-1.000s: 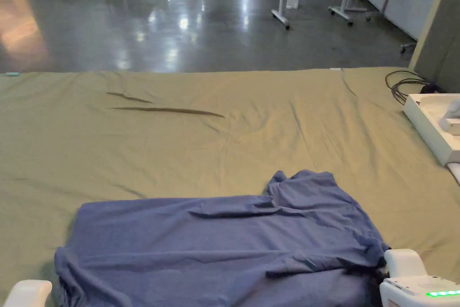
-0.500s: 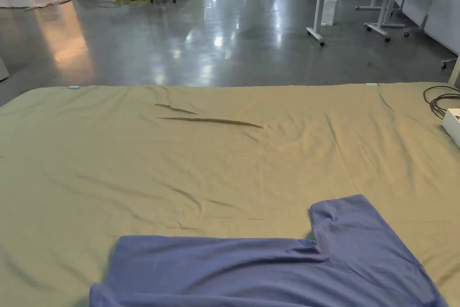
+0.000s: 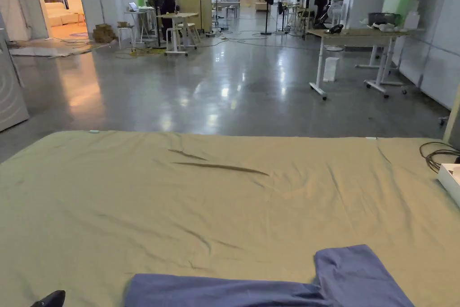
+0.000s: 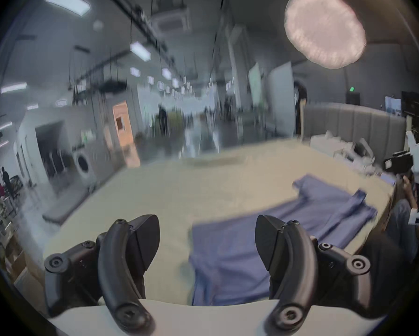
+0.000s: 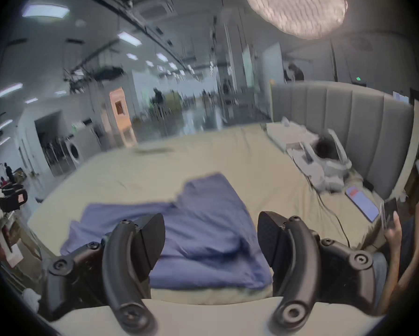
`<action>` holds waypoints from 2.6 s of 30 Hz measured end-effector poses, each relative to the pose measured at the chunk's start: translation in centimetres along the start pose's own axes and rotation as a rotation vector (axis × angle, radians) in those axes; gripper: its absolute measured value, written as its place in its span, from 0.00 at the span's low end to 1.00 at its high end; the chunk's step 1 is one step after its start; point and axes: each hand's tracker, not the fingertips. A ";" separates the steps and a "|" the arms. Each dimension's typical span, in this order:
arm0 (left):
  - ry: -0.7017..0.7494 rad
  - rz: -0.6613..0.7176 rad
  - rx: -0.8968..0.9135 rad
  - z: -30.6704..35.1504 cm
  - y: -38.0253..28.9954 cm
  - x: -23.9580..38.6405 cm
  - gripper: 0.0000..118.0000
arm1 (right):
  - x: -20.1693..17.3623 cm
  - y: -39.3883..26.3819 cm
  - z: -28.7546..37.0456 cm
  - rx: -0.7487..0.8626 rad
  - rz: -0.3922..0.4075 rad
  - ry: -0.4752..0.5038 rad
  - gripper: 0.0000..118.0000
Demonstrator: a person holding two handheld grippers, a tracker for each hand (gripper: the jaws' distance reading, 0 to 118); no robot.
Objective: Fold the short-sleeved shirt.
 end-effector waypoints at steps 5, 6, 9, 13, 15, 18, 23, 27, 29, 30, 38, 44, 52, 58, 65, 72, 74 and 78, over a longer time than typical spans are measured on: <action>-0.104 0.115 0.207 4.6 4.7 2.5 0.77 | -4.2 3.3 3.2 0.142 0.049 0.108 0.88; -0.107 0.131 0.234 5.1 5.1 2.8 0.77 | -4.7 3.6 3.5 0.149 0.056 0.131 0.88; -0.101 0.132 0.254 6.3 5.9 3.0 0.78 | -5.8 4.3 4.1 0.171 0.072 0.169 0.92; -0.073 0.120 0.252 6.7 6.1 2.8 0.82 | -7.7 4.7 5.0 0.196 0.082 0.190 0.93; -0.065 0.148 0.238 6.6 5.8 2.4 0.82 | -8.3 4.5 5.2 0.211 0.105 0.177 0.93; -0.112 0.231 0.161 5.9 5.1 1.5 0.60 | -8.6 4.2 5.5 0.206 0.135 0.167 0.62; -0.041 0.247 0.112 5.5 3.9 0.9 0.01 | -8.5 3.5 5.3 0.173 0.180 0.120 0.00; -0.048 0.242 0.041 4.7 3.3 0.4 0.01 | -7.6 2.8 4.2 0.110 0.133 0.159 0.00; -0.047 0.204 0.002 3.7 3.0 0.4 0.01 | -7.3 2.3 3.7 0.108 0.119 0.149 0.00; -0.045 0.193 -0.020 2.8 2.9 0.2 0.01 | -7.1 2.3 3.3 0.091 0.109 0.153 0.00; -0.132 0.216 -0.249 -10.9 0.3 -3.4 0.01 | -6.0 1.1 0.8 0.003 0.080 0.146 0.00; -0.092 0.251 -0.544 -25.9 -5.3 -7.0 0.89 | -4.5 -0.6 -1.9 -0.119 0.006 0.126 0.00; -0.017 0.303 -0.778 -35.5 -11.7 -8.3 0.88 | -2.4 -2.6 -4.0 -0.230 -0.010 0.064 0.00; 0.012 0.175 -0.873 -36.9 -13.1 -5.5 0.60 | -1.7 -3.6 -4.2 -0.277 0.025 0.020 0.00; -0.051 -0.037 -0.885 -37.0 -12.0 -1.3 0.18 | -2.1 -3.5 -5.6 -0.314 0.069 0.009 0.00; -0.038 0.024 -0.892 -38.0 -13.2 -2.1 0.11 | 1.2 0.2 -14.6 -0.446 0.241 0.042 0.73; -0.039 0.085 -0.902 -38.2 -13.2 -2.8 0.11 | 2.4 0.8 -18.6 -0.470 0.311 0.031 0.83; -0.068 0.088 -0.935 -39.0 -12.8 -3.6 0.10 | 6.2 1.5 -28.2 -0.552 0.251 -0.002 0.82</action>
